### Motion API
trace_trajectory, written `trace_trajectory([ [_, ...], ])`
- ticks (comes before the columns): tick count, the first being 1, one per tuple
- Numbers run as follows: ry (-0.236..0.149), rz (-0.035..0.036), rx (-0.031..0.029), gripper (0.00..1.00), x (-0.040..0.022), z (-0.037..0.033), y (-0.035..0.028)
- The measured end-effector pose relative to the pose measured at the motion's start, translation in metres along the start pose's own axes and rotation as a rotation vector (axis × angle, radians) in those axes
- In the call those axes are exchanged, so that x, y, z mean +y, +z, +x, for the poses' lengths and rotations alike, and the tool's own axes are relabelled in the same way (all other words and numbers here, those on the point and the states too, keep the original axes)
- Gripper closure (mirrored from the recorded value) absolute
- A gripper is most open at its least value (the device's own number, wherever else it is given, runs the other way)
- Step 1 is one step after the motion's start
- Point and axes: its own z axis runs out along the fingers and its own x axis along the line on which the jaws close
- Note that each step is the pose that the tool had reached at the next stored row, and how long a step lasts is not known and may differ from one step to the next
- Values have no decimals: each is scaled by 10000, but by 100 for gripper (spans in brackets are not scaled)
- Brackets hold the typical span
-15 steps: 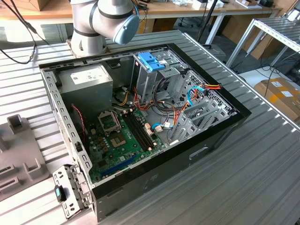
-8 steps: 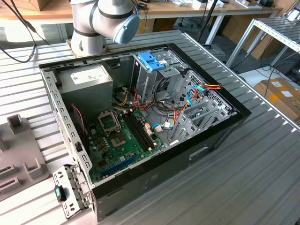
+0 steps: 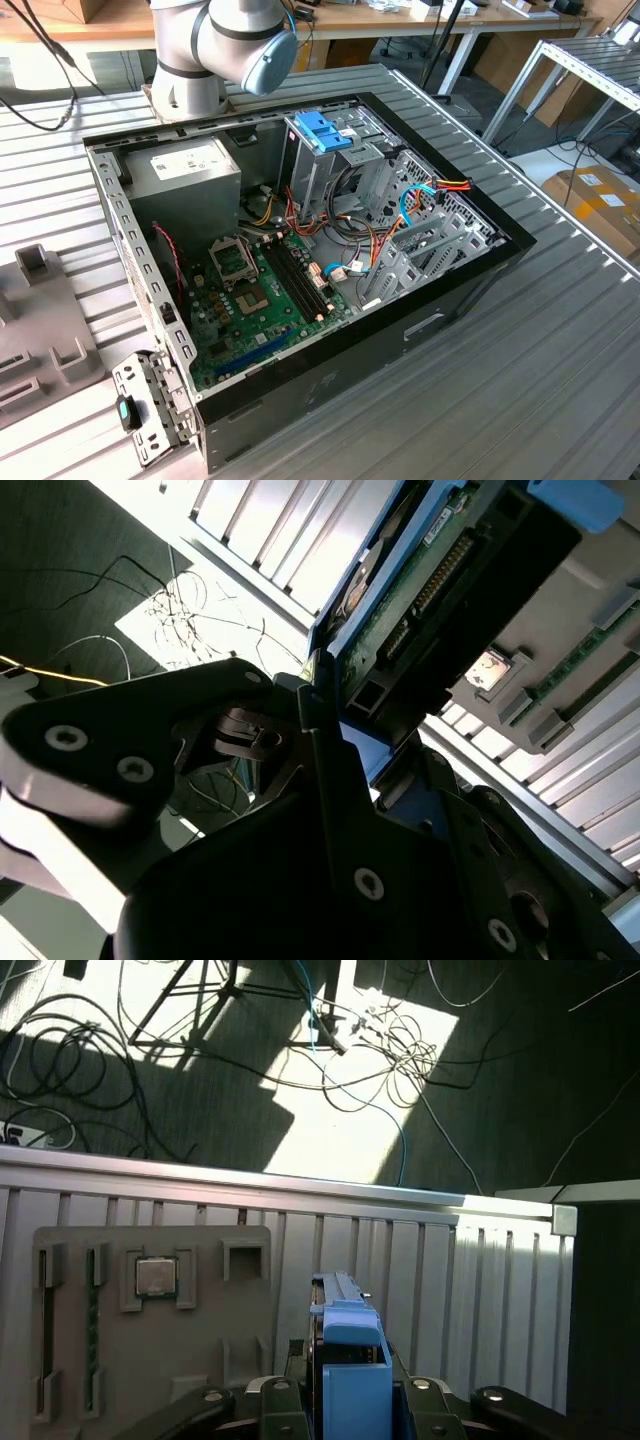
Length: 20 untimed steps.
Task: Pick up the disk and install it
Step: 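Pick up the disk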
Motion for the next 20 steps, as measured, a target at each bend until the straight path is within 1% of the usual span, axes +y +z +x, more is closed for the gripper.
trace_trajectory([
  [2,-3,3,-50,63,1,-7,-28],
  [10,-9,12,-163,63,3,-26,-99],
  [12,-12,15,-206,63,4,-33,-127],
  [15,-14,18,-251,63,5,-41,-157],
  [20,-18,22,-318,63,7,-52,-200],
])
